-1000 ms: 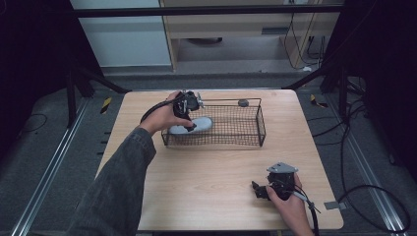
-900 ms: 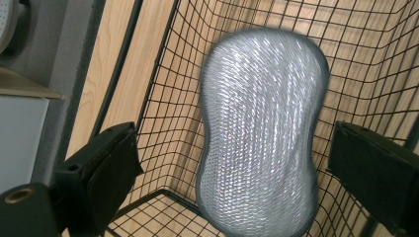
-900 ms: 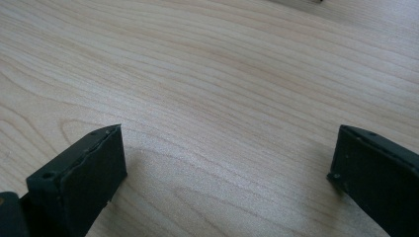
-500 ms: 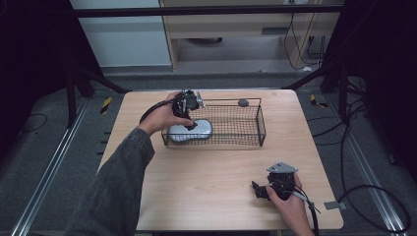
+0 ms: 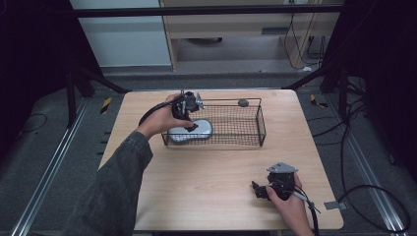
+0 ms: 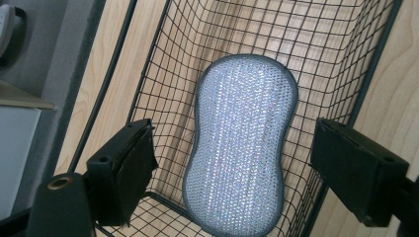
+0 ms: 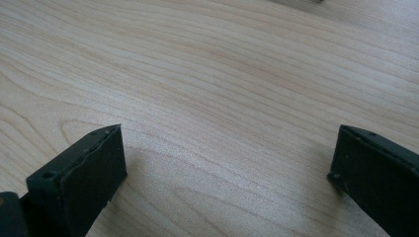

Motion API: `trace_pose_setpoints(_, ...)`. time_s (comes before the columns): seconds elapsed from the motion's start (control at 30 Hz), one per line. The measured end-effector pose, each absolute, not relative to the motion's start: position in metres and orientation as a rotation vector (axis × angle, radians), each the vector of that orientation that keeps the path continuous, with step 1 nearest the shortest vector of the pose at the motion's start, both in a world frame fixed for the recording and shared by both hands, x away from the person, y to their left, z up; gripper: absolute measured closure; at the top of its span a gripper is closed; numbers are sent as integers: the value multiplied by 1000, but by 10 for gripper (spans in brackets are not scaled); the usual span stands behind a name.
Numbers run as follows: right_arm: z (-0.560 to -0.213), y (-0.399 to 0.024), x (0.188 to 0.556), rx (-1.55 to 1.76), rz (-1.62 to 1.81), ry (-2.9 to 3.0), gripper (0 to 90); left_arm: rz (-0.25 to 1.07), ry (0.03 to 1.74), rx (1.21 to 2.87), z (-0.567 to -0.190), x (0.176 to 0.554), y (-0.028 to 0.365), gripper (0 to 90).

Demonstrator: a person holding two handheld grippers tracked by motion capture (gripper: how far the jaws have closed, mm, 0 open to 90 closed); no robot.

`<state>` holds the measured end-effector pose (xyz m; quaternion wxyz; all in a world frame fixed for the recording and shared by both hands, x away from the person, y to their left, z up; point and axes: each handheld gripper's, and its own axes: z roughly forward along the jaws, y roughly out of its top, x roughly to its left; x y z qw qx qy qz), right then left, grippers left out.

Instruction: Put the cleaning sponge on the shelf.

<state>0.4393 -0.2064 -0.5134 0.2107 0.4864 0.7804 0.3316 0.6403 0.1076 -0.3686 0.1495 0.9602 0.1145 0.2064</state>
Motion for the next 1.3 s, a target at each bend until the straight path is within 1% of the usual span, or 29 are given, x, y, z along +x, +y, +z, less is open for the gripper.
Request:
trace_pose_setpoints(0.17, -513, -206, 439, 1351, 921, 2170, 7, 573, 321, 2757, -366, 634, 107, 147)
trace_pose_setpoints(0.47, -513, -206, 439, 1352, 922, 2169, 7, 582, 322, 2718, -360, 620, 104, 110)
trace_pose_setpoints(0.6, -513, -206, 439, 1352, 922, 2169, 7, 581, 326, 2693, -357, 612, 101, 107)
trace_pose_setpoints(0.73, -513, -206, 439, 1353, 922, 2169, 7, 585, 341, 2683, -353, 604, 98, 97)
trace_pose_setpoints(1.03, -513, -206, 439, 1353, 922, 2169, 7, 566, 411, 2639, -351, 588, 93, 34)
trace_pose_setpoints(1.3, -513, -206, 439, 1353, 922, 2169, 7, 531, 429, 2612, -354, 575, 90, 36)
